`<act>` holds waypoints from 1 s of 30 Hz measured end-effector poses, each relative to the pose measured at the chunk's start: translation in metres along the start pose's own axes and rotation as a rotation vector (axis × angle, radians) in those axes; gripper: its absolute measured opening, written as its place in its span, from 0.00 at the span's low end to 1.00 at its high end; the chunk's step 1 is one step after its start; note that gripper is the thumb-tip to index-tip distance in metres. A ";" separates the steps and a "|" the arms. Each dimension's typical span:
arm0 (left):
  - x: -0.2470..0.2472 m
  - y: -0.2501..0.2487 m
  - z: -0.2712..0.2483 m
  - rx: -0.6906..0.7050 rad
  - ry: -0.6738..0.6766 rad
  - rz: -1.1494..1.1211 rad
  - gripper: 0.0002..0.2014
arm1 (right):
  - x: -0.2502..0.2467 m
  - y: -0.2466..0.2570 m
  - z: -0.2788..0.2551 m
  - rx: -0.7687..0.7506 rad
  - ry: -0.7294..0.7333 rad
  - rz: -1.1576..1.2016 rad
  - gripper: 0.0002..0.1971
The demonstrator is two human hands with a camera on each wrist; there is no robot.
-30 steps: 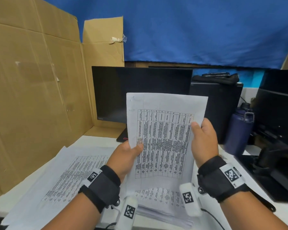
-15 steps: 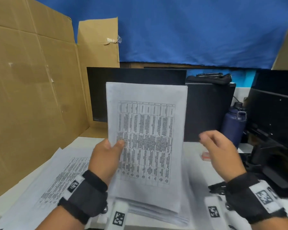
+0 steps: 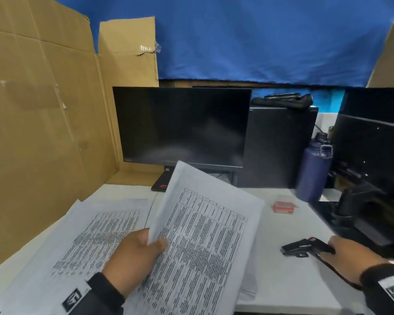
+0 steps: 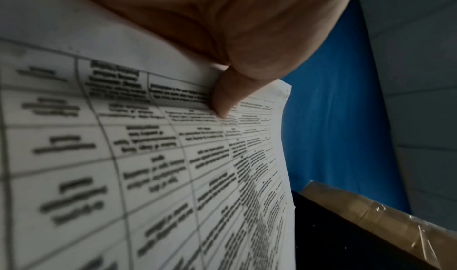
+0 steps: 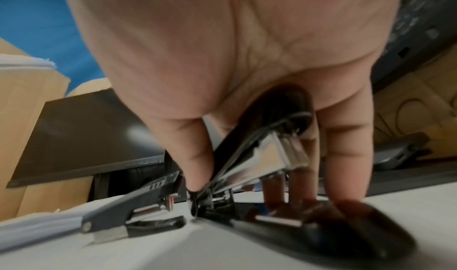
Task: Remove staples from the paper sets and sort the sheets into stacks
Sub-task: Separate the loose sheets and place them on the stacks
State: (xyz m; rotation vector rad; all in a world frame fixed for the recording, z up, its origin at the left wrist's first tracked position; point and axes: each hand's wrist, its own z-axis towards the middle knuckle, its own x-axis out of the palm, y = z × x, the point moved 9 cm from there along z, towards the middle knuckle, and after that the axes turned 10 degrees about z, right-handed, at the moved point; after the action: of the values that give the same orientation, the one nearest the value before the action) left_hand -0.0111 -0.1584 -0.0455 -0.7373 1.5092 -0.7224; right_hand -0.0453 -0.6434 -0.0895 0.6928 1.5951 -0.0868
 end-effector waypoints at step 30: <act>0.062 -0.039 -0.052 0.255 0.014 0.513 0.14 | -0.061 0.139 -0.135 -0.368 -0.627 1.661 0.34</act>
State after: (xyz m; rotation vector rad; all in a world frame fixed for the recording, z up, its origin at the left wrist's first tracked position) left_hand -0.0647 -0.2302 -0.0487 -0.1380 1.4989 -0.5122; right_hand -0.0984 -0.4933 0.0361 1.3091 0.0971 1.0633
